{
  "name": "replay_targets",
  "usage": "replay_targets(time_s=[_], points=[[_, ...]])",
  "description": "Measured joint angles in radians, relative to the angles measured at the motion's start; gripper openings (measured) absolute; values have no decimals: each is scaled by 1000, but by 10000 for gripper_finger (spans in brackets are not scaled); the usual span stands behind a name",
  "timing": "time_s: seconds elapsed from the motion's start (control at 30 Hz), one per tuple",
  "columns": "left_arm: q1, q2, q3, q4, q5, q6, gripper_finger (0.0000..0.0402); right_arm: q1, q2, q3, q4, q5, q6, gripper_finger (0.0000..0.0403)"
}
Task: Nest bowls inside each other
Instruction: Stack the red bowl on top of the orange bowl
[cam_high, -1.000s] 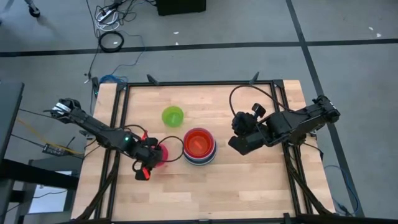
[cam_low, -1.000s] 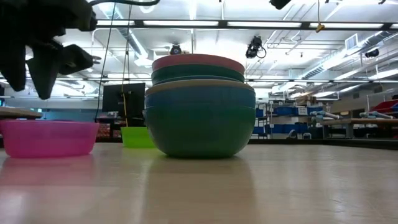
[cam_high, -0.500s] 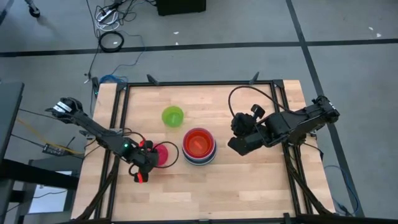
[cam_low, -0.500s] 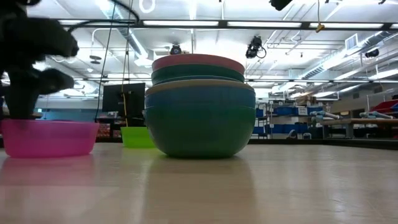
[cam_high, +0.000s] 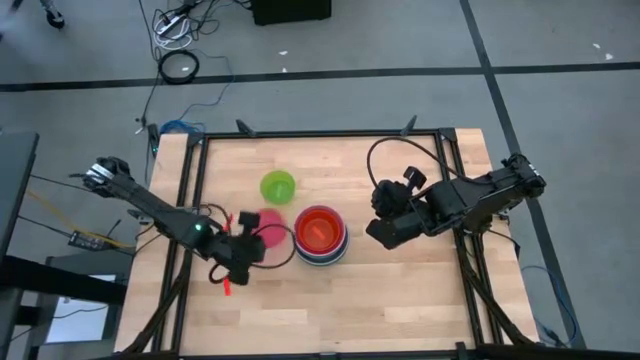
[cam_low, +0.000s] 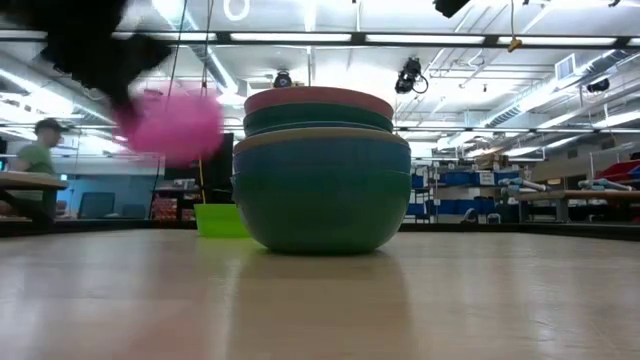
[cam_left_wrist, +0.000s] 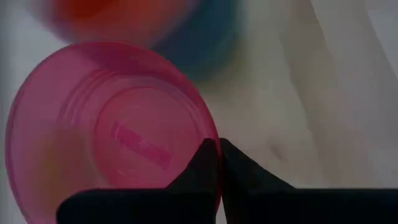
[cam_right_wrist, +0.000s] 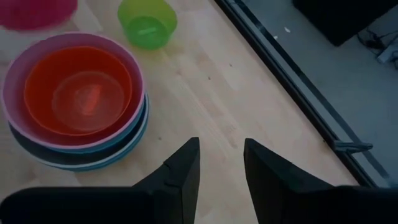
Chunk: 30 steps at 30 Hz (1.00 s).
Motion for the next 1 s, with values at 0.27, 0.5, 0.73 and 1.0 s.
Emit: replay_targets(time_s=[0.27,0.5,0.73,1.0], points=[[184,3,247,196,31,385,4,-21,0,0,0,15,-19,112],[277,132,246,304,233,417,4,-22,0,0,-4,14,-43,112],[288,228,245,347,328,411,13,-22,0,0,-5,13,-43,112],[293,227,287,318,346,324,102,-22,0,0,-5,-4,-42,112]])
